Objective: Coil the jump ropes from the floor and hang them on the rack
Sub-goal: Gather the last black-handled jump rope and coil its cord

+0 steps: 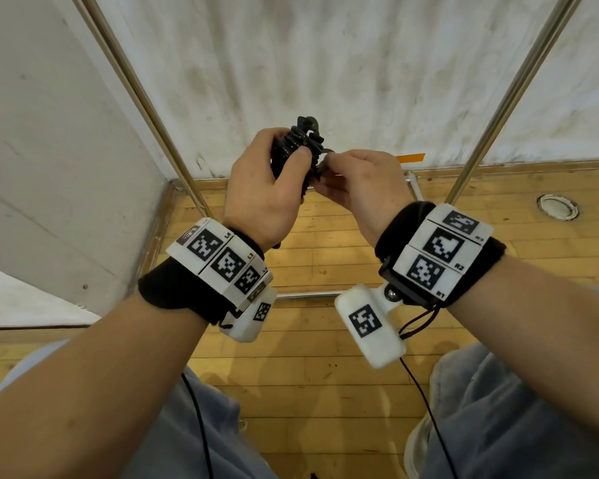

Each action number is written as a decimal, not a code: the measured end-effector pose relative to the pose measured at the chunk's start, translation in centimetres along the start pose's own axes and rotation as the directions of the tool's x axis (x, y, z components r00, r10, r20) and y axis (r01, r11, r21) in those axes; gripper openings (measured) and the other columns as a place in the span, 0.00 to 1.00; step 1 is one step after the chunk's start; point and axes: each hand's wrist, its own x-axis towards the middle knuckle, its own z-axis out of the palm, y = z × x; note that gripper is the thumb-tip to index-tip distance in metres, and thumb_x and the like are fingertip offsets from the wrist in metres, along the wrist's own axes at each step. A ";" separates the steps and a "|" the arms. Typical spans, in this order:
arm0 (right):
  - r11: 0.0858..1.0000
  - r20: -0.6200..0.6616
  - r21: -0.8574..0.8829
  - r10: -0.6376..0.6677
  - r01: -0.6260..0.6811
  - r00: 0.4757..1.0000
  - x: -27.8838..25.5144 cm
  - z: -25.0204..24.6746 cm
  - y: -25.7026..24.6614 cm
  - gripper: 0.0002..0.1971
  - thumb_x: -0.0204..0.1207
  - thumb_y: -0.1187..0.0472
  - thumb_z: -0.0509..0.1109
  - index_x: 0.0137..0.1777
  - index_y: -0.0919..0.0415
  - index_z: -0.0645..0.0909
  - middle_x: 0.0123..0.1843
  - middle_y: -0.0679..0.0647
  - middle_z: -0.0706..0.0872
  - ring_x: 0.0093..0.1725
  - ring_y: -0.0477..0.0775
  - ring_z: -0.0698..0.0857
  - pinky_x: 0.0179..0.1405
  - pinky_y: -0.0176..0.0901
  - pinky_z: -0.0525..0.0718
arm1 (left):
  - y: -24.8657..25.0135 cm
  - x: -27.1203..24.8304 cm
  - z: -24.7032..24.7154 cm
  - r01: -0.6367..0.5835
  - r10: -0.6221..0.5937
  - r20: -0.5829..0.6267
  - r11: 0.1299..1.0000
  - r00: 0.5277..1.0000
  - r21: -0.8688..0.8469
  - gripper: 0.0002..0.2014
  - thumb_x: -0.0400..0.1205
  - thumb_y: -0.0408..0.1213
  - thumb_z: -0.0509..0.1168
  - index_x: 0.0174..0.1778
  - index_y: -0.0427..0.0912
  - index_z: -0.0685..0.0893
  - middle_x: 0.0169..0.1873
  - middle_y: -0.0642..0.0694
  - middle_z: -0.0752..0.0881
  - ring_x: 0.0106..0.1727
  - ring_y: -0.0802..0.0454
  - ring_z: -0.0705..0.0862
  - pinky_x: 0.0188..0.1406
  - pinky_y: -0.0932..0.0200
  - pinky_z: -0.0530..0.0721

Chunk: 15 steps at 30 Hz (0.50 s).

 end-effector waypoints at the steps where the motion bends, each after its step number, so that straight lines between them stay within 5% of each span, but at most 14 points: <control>1: 0.997 -0.002 0.057 0.045 -0.045 0.999 0.2 0.0 -0.1 0.11 0.79 0.70 0.65 0.34 0.67 0.81 0.26 0.54 0.86 0.29 0.49 0.87 0.39 0.42 0.89 | 0.1 0.0 0.0 -0.012 0.012 0.003 1.000 1.000 0.004 0.12 0.78 0.47 0.60 0.53 0.49 0.80 0.40 0.59 0.85 0.44 0.65 0.84 0.46 0.61 0.84; 4: 0.982 0.035 0.126 0.134 -0.138 0.990 0.5 0.0 -0.3 0.12 0.81 0.72 0.61 0.35 0.67 0.77 0.21 0.51 0.84 0.24 0.46 0.85 0.31 0.36 0.87 | 0.1 0.0 0.1 -0.020 0.019 0.024 0.999 1.000 0.034 0.11 0.78 0.48 0.60 0.53 0.50 0.81 0.38 0.58 0.86 0.41 0.64 0.85 0.44 0.56 0.85; 7: 0.983 0.014 0.038 0.180 -0.181 0.984 0.8 0.2 -0.2 0.12 0.81 0.69 0.61 0.35 0.63 0.75 0.30 0.54 0.83 0.25 0.45 0.84 0.31 0.35 0.86 | 0.1 -0.1 0.2 0.005 -0.007 0.062 0.999 0.998 0.039 0.11 0.78 0.48 0.60 0.53 0.51 0.80 0.35 0.54 0.86 0.34 0.56 0.87 0.37 0.45 0.87; 10: 0.987 -0.001 0.064 0.147 -0.147 0.989 0.8 0.9 0.1 0.12 0.81 0.70 0.62 0.35 0.64 0.77 0.29 0.55 0.81 0.23 0.47 0.84 0.27 0.36 0.85 | -0.1 0.2 0.1 0.054 -0.054 0.090 0.999 0.995 -0.003 0.15 0.80 0.47 0.57 0.62 0.51 0.76 0.36 0.51 0.85 0.31 0.50 0.85 0.35 0.41 0.87; 15: 0.996 -0.004 -0.090 0.020 -0.020 1.000 0.4 1.1 1.7 0.10 0.79 0.65 0.66 0.37 0.63 0.84 0.36 0.59 0.87 0.34 0.53 0.87 0.43 0.46 0.89 | -0.7 0.5 -0.2 0.137 -0.152 0.194 0.987 0.969 0.086 0.21 0.78 0.55 0.57 0.67 0.55 0.71 0.47 0.52 0.85 0.44 0.47 0.87 0.47 0.41 0.87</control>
